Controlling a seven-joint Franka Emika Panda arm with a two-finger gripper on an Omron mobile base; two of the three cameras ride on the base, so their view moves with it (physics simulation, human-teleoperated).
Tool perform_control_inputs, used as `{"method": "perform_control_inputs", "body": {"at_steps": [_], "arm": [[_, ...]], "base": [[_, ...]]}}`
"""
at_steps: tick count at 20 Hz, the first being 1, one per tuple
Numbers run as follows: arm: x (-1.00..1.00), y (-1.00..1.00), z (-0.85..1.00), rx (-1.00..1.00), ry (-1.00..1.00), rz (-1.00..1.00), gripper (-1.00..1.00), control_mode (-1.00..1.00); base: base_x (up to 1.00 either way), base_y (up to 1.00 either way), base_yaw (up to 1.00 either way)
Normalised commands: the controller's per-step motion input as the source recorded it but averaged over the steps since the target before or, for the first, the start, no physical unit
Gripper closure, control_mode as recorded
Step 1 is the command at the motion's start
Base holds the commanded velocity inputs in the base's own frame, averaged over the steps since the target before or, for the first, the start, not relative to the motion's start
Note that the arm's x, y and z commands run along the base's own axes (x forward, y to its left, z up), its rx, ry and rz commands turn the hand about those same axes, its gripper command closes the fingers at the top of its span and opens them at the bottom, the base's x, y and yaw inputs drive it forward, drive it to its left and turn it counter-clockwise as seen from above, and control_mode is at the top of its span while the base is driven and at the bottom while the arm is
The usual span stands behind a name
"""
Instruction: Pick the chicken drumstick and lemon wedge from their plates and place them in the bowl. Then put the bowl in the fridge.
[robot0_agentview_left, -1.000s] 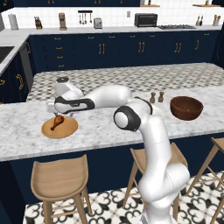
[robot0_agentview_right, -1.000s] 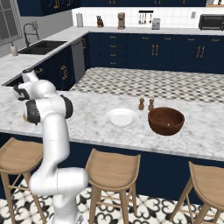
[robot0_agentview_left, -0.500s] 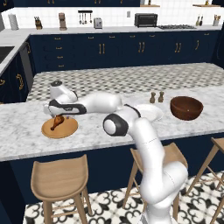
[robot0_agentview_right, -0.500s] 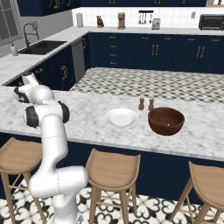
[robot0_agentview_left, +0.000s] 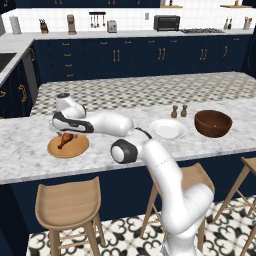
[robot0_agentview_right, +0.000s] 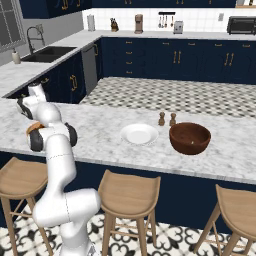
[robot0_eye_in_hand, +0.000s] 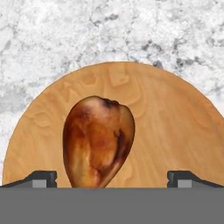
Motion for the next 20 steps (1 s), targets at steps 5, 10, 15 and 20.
{"method": "perform_control_inputs", "body": {"at_steps": [5,10,15,20], "arm": [[0.07,0.07,-0.11,0.00,0.01,0.00,-1.00,-1.00],[0.03,0.03,-0.09,0.00,0.00,0.00,-1.00,-1.00],[0.00,0.00,-0.24,0.00,0.00,0.00,-1.00,-1.00],[0.01,0.00,-0.10,0.00,0.00,0.00,1.00,-1.00]], "base": [[0.00,0.00,0.00],[0.00,0.00,0.00],[0.00,0.00,0.00],[0.00,0.00,0.00]]}}
